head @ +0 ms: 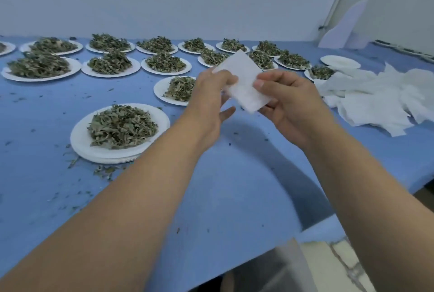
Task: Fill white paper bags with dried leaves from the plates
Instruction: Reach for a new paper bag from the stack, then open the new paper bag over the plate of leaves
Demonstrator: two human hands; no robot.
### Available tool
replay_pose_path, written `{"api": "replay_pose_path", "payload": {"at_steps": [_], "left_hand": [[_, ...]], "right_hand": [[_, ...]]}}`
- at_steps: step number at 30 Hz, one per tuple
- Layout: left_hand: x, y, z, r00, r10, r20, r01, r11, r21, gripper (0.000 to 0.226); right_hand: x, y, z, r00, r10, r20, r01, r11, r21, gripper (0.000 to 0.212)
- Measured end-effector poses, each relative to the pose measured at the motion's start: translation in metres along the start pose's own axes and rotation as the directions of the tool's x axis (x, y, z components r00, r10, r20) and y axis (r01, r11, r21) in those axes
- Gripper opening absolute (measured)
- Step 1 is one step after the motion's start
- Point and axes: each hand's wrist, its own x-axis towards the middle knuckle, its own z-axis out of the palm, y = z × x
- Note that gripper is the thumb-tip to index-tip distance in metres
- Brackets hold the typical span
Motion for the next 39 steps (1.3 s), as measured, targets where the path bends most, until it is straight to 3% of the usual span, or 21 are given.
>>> {"api": "replay_pose_path", "payload": {"at_steps": [2,5,8,10,13,15,19,23,26,30,33,36,37,39], "left_hand": [[-0.002,0.024,-0.022,0.999,0.001,-0.045,-0.008,0.986,-0.169,0.033],[-0.012,0.048,-0.056,0.987,0.132,-0.088,-0.145,0.976,-0.160,0.033],[-0.026,0.065,-0.090,0.908,0.340,-0.246,-0.300,0.936,0.186,0.031],[-0.033,0.074,-0.113,0.804,0.503,-0.318,-0.318,0.815,0.485,0.030],[-0.044,0.088,-0.140,0.713,0.607,-0.353,-0.288,0.711,0.641,0.034],[-0.048,0.097,-0.156,0.681,0.635,-0.366,-0.260,0.676,0.690,0.036],[-0.056,0.112,-0.186,0.692,0.621,-0.369,-0.245,0.683,0.688,0.043],[-0.065,0.124,-0.220,0.722,0.571,-0.392,-0.314,0.774,0.549,0.033],[-0.071,0.134,-0.247,0.660,0.541,-0.522,-0.330,0.833,0.445,0.034],[-0.081,0.137,-0.274,0.633,0.535,-0.559,-0.252,0.826,0.505,0.032],[-0.085,0.144,-0.286,0.646,0.488,-0.587,-0.216,0.855,0.472,0.026],[-0.087,0.152,-0.294,0.650,0.436,-0.622,-0.069,0.849,0.523,0.025],[-0.087,0.153,-0.298,0.638,0.449,-0.626,0.048,0.787,0.615,0.028],[-0.090,0.150,-0.305,0.626,0.506,-0.593,0.355,0.492,0.795,0.040]], "right_hand": [[0.010,0.001,0.022,0.997,0.044,0.065,-0.053,0.989,0.136,0.015],[0.019,0.012,0.057,0.984,0.070,0.166,-0.060,0.996,-0.063,0.028],[0.023,0.026,0.104,0.977,-0.003,0.212,0.065,0.955,-0.290,0.036],[0.025,0.034,0.138,0.966,-0.142,0.217,0.234,0.839,-0.491,0.037],[0.026,0.045,0.180,0.910,-0.195,0.367,0.400,0.649,-0.647,0.032],[0.028,0.047,0.200,0.889,-0.159,0.429,0.426,0.630,-0.650,0.024],[0.032,0.051,0.220,0.851,-0.054,0.523,0.372,0.764,-0.527,0.017],[0.043,0.053,0.240,0.912,-0.091,0.400,0.306,0.800,-0.516,0.019],[0.056,0.052,0.258,0.946,-0.074,0.315,0.252,0.781,-0.572,0.015],[0.060,0.058,0.279,0.922,0.069,0.381,0.167,0.816,-0.553,0.015],[0.056,0.065,0.292,0.921,0.058,0.386,0.176,0.820,-0.544,0.014],[0.052,0.070,0.299,0.891,0.024,0.453,0.308,0.701,-0.643,0.008],[0.050,0.071,0.302,0.859,0.052,0.509,0.371,0.620,-0.691,0.007],[0.046,0.075,0.309,0.792,0.138,0.595,0.482,0.458,-0.747,0.011]]}}
